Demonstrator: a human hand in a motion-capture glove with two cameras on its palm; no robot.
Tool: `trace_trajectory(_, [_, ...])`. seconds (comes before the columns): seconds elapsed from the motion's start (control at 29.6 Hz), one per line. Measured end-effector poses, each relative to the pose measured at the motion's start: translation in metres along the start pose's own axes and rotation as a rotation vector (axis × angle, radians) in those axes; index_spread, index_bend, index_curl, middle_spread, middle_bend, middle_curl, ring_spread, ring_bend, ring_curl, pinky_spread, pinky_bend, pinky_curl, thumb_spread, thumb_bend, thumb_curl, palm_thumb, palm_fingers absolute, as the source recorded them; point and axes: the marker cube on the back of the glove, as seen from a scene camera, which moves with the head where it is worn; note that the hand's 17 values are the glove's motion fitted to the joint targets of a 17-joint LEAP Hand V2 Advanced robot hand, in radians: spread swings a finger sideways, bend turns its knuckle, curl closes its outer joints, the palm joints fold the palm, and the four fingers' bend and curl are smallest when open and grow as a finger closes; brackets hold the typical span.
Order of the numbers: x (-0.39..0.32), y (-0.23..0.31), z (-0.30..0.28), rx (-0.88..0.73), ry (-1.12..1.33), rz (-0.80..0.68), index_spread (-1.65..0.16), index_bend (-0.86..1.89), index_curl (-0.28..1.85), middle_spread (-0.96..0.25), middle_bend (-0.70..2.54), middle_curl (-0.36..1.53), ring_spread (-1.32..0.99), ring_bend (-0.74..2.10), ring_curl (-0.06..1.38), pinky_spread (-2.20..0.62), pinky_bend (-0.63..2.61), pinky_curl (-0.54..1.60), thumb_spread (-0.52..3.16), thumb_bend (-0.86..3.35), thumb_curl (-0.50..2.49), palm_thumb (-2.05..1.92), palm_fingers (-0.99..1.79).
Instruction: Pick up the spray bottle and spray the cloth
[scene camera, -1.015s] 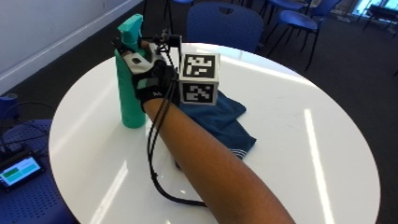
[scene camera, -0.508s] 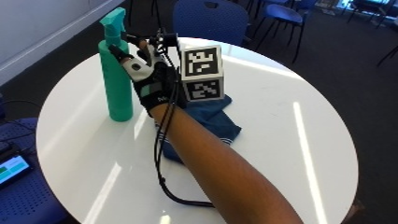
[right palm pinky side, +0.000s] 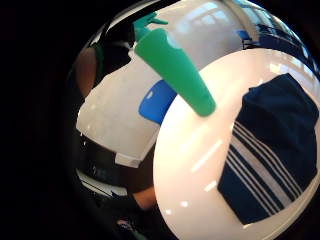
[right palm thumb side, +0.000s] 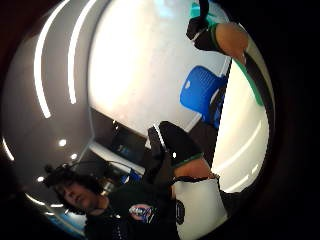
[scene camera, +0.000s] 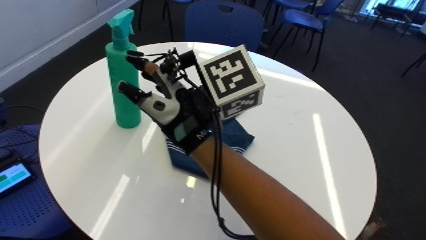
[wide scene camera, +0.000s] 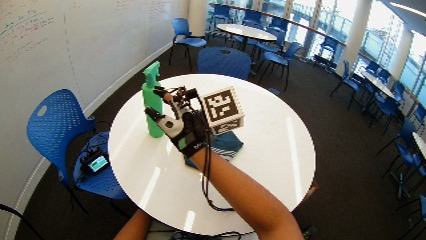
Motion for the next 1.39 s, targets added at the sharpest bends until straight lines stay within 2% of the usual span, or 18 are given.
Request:
trace_trajectory(0.34, [-0.03,0.054,-0.006,-0.247,0.098,-0.124,-0.44,0.19,0.4,-0.13,0.16,0.33,-0.11,0.22,0.35,0.18,0.16,0.27,1.03,-0.05,0.37,0.49,0.65])
trace_trajectory(0.51, [-0.049,0.077,-0.004,-0.322,0.144,-0.198,-0.46,0.2,0.4,-0.13,0.16,0.32,-0.1,0.21,0.34,0.2,0.16,0.27,1.03,-0.05,0.35,0.42,0.59])
trace_trajectory(0.98, [-0.081,0.154,0.0,-0.39,0.196,-0.301,-0.48,0.21,0.39,-0.12,0.19,0.32,-0.08,0.2,0.33,0.21,0.15,0.25,1.02,-0.03,0.32,0.37,0.57])
trace_trajectory(1.15, [-0.086,0.166,0.005,-0.42,0.211,-0.36,-0.48,0.22,0.39,-0.12,0.19,0.32,-0.08,0.19,0.33,0.21,0.14,0.24,1.02,-0.03,0.32,0.36,0.57])
trace_trajectory(1.39, [-0.081,0.17,0.007,-0.431,0.23,-0.345,-0.48,0.23,0.39,-0.12,0.19,0.33,-0.08,0.19,0.32,0.21,0.14,0.23,1.02,-0.03,0.31,0.36,0.57])
